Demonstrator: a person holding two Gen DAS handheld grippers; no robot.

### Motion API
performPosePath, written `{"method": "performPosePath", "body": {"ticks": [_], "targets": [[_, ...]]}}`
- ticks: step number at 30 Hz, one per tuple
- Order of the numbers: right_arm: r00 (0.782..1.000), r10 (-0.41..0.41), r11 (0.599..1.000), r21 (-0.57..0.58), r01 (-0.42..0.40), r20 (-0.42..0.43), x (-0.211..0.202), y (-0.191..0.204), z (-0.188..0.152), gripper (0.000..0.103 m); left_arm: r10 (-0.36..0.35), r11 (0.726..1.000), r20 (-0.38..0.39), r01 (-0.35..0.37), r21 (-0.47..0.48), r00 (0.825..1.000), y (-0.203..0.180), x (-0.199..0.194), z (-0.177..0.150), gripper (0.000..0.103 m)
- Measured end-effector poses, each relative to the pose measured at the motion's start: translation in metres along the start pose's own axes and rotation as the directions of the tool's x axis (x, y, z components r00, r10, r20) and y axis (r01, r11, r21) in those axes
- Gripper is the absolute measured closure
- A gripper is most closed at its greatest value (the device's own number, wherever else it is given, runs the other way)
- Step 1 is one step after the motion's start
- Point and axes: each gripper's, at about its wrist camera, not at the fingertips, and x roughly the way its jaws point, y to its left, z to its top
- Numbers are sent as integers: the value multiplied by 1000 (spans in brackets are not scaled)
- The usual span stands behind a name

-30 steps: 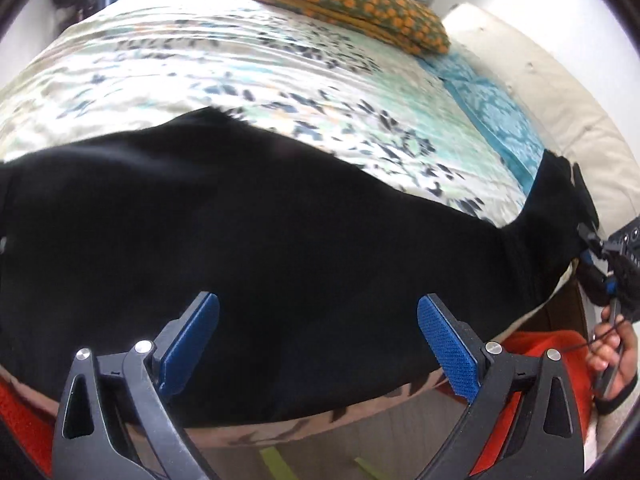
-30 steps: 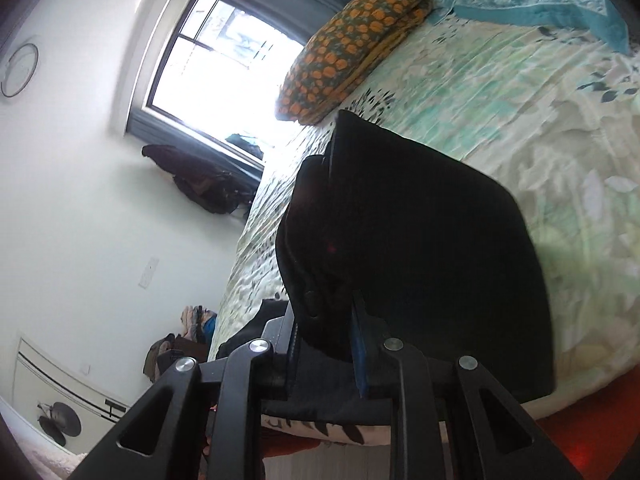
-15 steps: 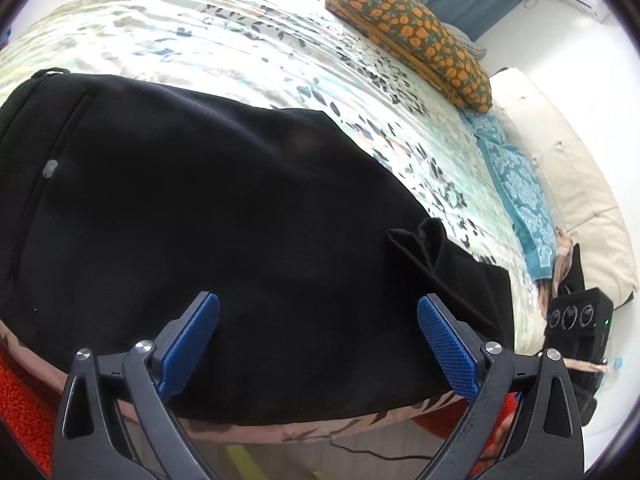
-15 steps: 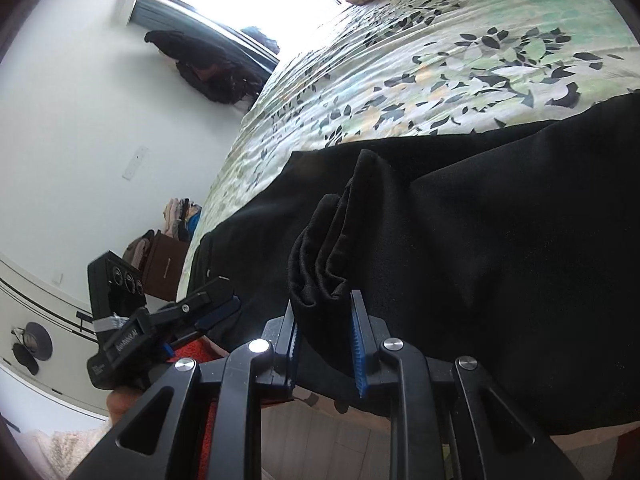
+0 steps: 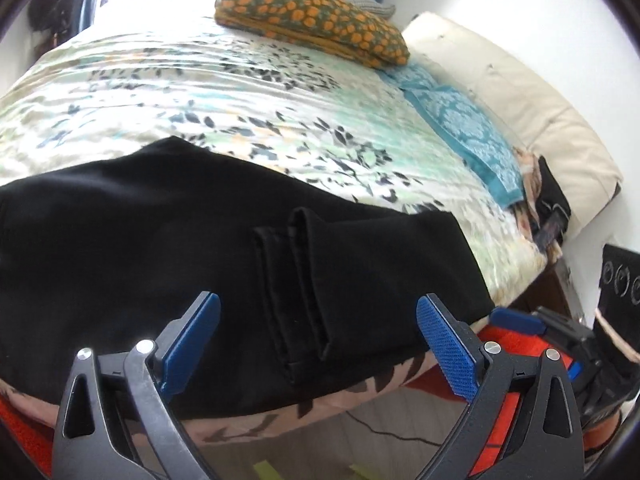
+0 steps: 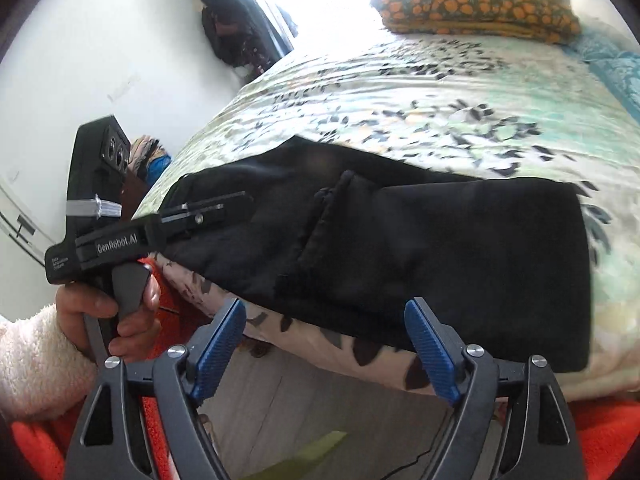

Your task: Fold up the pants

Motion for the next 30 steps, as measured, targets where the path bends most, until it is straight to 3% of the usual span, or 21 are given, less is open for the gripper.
{"method": "performPosePath", "body": {"ticks": [1,4,11,17,18,19,25,30], "targets": [[999,-21,999,27,20,27,-11,-9,-3,20,-1,1000,-24,1,3,1000,-3,8,-3,19],[994,-53,991,131,41,93,-31,-34,-6,20,-8,1000,-115,8,-7,993,-5,30,-13,38],[989,-51,973,229,18,141,-37,-58,0,20,7,997,-89,-1,72,996,-27,26,-18,44],[987,-20,975,222,-15,157,-38,-57,1,20,68,997,-162,-59,56,985,-29,50,-19,44],[986,-22,976,215,-15,165,-40,-56,1,20,75,996,-159,-67,58,984,-29,51,-20,61],[985,-26,978,210,-11,172,-41,-55,1,20,87,995,-160,-77,66,983,-29,51,-20,93],[976,-96,980,192,58,195,-49,-58,1,20,114,990,-87,-106,92,990,-26,15,-20,93],[979,-169,974,171,149,115,-27,-66,5,20,158,987,-168,-149,63,973,-10,35,-33,92]]}}
